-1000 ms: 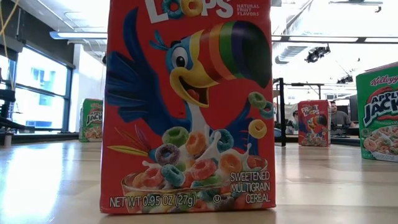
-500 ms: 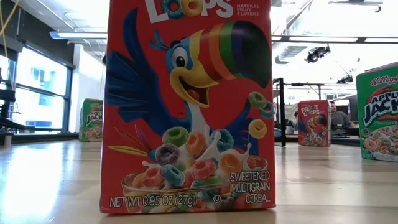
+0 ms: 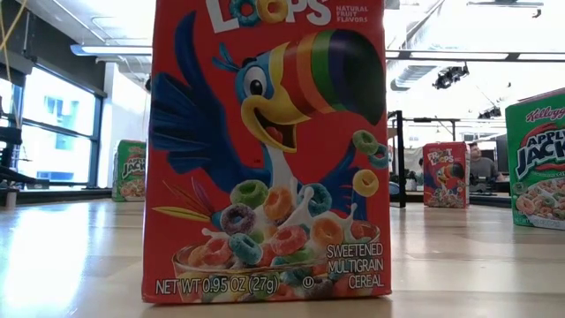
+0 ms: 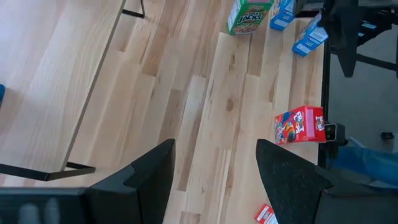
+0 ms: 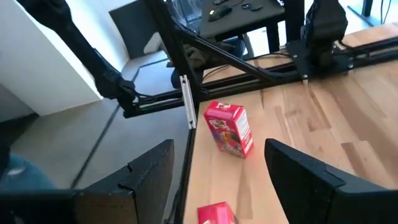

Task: Stack cereal on shelf
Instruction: Put the bottom right red cereal box on the shelf

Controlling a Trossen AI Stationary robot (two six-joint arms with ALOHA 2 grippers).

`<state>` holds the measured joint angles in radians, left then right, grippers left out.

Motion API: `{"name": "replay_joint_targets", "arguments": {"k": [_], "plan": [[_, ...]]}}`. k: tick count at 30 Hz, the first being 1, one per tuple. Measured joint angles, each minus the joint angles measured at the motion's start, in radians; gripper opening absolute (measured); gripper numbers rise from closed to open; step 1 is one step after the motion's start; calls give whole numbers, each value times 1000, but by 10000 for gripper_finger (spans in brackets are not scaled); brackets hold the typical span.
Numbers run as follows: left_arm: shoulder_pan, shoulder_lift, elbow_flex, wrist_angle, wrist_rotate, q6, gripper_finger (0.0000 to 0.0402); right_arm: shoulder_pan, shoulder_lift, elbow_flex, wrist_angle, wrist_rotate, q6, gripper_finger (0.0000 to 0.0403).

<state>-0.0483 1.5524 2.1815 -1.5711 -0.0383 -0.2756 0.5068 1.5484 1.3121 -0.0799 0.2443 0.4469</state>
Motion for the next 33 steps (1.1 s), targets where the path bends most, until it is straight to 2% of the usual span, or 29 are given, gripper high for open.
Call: {"name": "replay_joint_targets", "arguments": {"k": [4,10,14,21,33], "plan": [[0,0,0,0,0,0,216,0,57,80,-69,1,-37,244],[0,0,0,0,0,0,216,0,161,210,-272,-4,-48,244],[0,0,0,0,0,0,216,0,225,261,-311,-17,-62,244],[2,0,0,0,-8,1,216,4,283,279,-334,-61,-43,244],[2,0,0,0,-77,43,216,40,358,278,-378,-62,-27,244]]}}
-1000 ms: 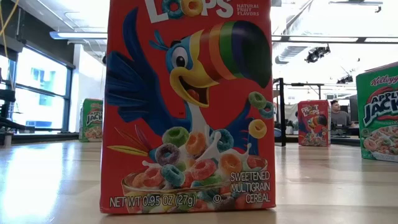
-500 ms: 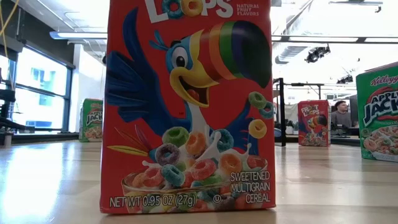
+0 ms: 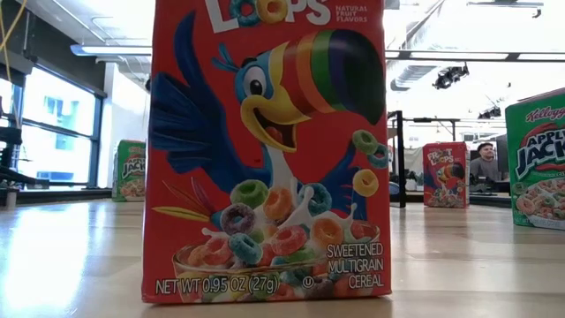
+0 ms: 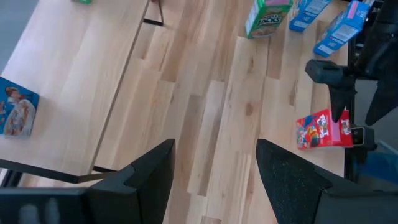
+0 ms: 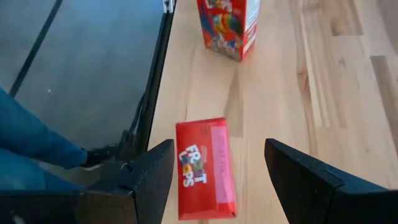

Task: Stack cereal on shelf
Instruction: Put the bottom right red cereal box on the shelf

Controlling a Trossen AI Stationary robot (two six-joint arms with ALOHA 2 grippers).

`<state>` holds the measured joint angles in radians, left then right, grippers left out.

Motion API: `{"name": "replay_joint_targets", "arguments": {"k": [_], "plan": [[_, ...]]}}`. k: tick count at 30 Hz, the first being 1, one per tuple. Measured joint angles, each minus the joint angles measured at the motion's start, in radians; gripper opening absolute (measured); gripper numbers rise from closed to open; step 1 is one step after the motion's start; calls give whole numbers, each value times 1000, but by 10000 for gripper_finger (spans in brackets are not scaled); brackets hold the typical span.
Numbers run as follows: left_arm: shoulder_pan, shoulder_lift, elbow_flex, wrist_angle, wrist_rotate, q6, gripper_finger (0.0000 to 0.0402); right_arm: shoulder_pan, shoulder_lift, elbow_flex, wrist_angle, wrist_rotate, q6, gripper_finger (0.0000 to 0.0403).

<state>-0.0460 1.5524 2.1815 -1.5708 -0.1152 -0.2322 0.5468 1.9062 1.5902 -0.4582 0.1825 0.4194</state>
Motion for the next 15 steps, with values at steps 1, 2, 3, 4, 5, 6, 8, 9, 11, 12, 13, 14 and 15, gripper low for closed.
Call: {"name": "replay_joint_targets", "arguments": {"k": [1,2,3,4,5,6,8,9,11,12,13,14,15], "plan": [[0,0,0,0,0,0,216,3,6,0,0,0,0,244],[0,0,0,0,0,0,216,6,12,0,-1,0,0,244],[0,0,0,0,0,1,216,10,17,0,-7,0,0,244],[0,0,0,0,-1,1,216,12,23,0,-13,0,0,244],[0,0,0,0,-1,1,216,13,28,0,-15,0,2,244],[0,0,0,0,-1,1,216,16,31,0,-19,0,3,244],[0,0,0,0,-1,1,216,17,36,0,-17,-5,3,244],[0,0,0,0,-1,1,216,18,38,0,-17,-10,8,244],[0,0,0,0,-1,1,216,19,43,0,-19,-18,25,244],[0,0,0,0,-1,1,216,19,46,0,-24,-18,28,244],[0,0,0,0,-1,1,216,22,51,0,-31,-18,28,244],[0,0,0,0,-1,1,216,23,57,0,-35,-18,28,244],[0,0,0,0,-1,1,216,24,63,0,-37,-18,28,244]]}}
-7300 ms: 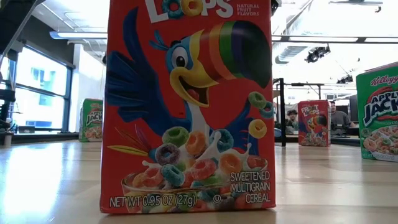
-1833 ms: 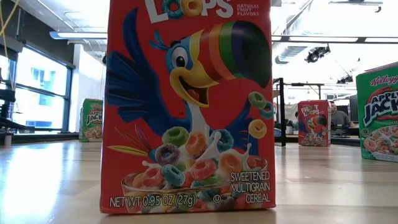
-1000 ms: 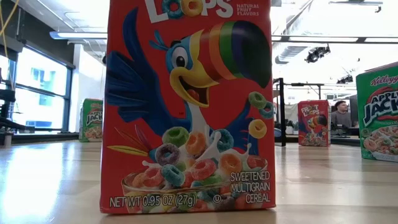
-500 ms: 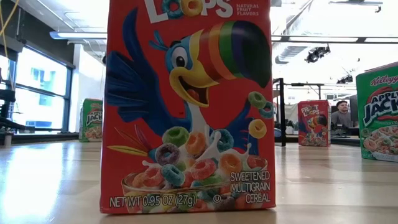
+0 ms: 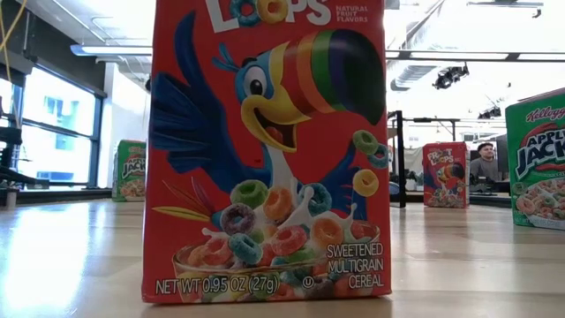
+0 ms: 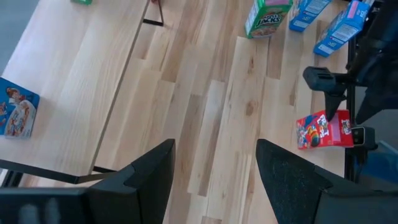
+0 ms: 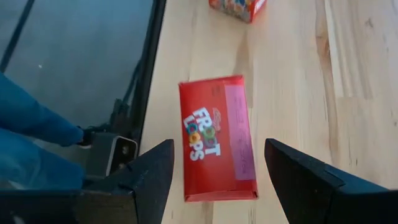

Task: Stack cereal on shelf
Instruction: Put the bottom right red cereal box on the shelf

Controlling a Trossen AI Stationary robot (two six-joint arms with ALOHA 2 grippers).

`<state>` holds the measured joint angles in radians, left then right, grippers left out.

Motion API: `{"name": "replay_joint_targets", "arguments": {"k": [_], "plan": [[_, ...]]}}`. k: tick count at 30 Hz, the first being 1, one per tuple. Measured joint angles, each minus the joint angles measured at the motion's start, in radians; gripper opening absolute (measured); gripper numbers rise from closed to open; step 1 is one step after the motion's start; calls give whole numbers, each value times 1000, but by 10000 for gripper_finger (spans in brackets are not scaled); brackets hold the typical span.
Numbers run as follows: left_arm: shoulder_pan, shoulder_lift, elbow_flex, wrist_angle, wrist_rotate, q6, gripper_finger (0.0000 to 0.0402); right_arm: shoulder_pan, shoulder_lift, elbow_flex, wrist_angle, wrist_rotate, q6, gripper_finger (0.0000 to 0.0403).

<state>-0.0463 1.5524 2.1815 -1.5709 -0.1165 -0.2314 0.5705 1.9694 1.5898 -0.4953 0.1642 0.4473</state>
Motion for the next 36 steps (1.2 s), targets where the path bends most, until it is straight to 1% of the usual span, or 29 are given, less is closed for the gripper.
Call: {"name": "replay_joint_targets", "arguments": {"k": [6,11,19,23,29,33,36], "plan": [[0,0,0,0,0,0,216,0,42,-1,-6,-5,22,244],[0,0,0,0,0,0,216,0,51,-2,-21,-12,42,238],[0,0,0,0,0,0,216,0,51,-2,-17,-15,47,170],[0,0,0,0,0,0,216,0,51,-2,-13,-20,50,150],[2,0,0,0,-2,18,216,-3,51,3,3,-23,73,149],[30,0,0,0,1,18,216,-15,50,43,-12,-27,93,148],[64,0,0,0,0,40,216,-30,50,92,-71,-23,79,147]]}}
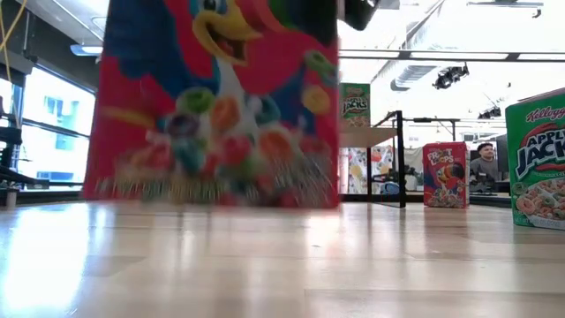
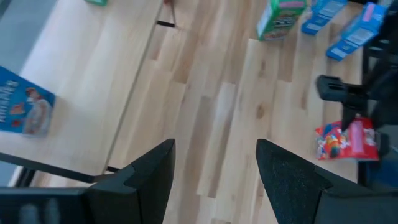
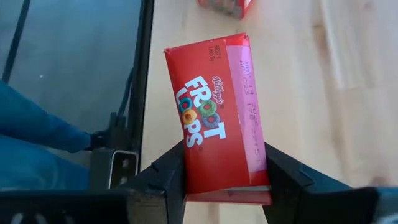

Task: Stack cereal on shelf
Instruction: Put the bottom right red cereal box on the shelf

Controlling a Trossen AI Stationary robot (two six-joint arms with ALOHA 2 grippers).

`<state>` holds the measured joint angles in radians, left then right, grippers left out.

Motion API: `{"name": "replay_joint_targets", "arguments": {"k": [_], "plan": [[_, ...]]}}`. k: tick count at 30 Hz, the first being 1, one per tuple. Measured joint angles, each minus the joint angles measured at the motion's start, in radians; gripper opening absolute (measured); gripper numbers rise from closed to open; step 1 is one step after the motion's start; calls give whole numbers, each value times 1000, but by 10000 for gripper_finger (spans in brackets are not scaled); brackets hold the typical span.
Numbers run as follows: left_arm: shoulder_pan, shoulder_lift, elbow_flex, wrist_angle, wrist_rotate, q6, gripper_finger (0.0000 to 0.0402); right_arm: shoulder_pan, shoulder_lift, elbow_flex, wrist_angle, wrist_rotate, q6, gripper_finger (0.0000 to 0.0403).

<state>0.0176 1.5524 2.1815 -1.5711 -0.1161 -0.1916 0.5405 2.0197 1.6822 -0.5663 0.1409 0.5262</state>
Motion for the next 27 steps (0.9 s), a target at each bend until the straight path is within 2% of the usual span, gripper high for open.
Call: {"name": "replay_joint_targets", "arguments": {"k": [9,17,27], "plan": [[127,0,0,0,0,100,216,-77,-1,180,-222,21,-96,147],[253,0,0,0,1,168,216,-188,-2,364,-442,22,-297,147],[378,0,0,0,1,210,216,-381,-2,598,-690,20,-591,147]]}}
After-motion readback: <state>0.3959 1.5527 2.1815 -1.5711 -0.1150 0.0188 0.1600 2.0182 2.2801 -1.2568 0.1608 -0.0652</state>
